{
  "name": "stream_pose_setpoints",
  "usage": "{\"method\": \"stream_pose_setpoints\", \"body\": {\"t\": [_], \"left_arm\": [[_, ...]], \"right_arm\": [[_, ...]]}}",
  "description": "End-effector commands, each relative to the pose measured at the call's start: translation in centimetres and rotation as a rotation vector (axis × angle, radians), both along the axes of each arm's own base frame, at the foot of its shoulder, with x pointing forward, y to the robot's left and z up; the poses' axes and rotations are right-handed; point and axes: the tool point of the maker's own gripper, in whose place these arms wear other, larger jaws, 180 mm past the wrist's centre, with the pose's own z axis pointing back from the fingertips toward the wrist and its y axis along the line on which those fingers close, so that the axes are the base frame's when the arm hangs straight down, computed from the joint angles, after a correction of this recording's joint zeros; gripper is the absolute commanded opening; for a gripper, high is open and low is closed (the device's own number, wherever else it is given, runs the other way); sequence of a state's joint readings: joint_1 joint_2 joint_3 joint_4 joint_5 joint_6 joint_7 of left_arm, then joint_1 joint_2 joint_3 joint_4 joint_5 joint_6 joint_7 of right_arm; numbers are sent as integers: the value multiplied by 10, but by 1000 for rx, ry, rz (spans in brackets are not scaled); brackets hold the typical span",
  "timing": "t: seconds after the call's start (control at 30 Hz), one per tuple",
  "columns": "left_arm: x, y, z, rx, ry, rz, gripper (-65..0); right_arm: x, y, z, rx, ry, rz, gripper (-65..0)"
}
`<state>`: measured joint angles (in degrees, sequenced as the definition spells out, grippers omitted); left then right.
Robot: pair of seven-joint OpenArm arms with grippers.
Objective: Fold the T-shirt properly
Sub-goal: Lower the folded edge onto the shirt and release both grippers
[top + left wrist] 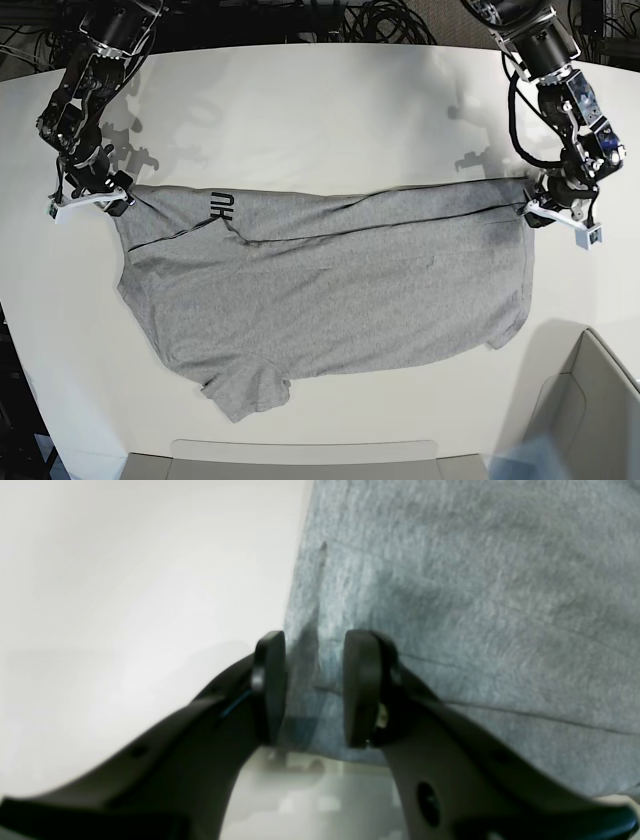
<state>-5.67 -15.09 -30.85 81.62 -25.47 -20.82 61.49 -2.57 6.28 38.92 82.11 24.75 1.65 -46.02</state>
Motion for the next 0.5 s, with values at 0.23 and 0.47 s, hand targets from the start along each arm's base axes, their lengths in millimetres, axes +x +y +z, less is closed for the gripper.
{"method": "stream_pose_setpoints", "body": {"t": [0.23, 0.47], "left_arm": [[3, 7, 10, 26, -33, 0, -440], [3, 7, 10, 26, -33, 0, -440]], "right_arm": [[-2, -6, 24, -55, -72, -33, -418], [-8, -16, 19, -42, -36, -130, -419]]}}
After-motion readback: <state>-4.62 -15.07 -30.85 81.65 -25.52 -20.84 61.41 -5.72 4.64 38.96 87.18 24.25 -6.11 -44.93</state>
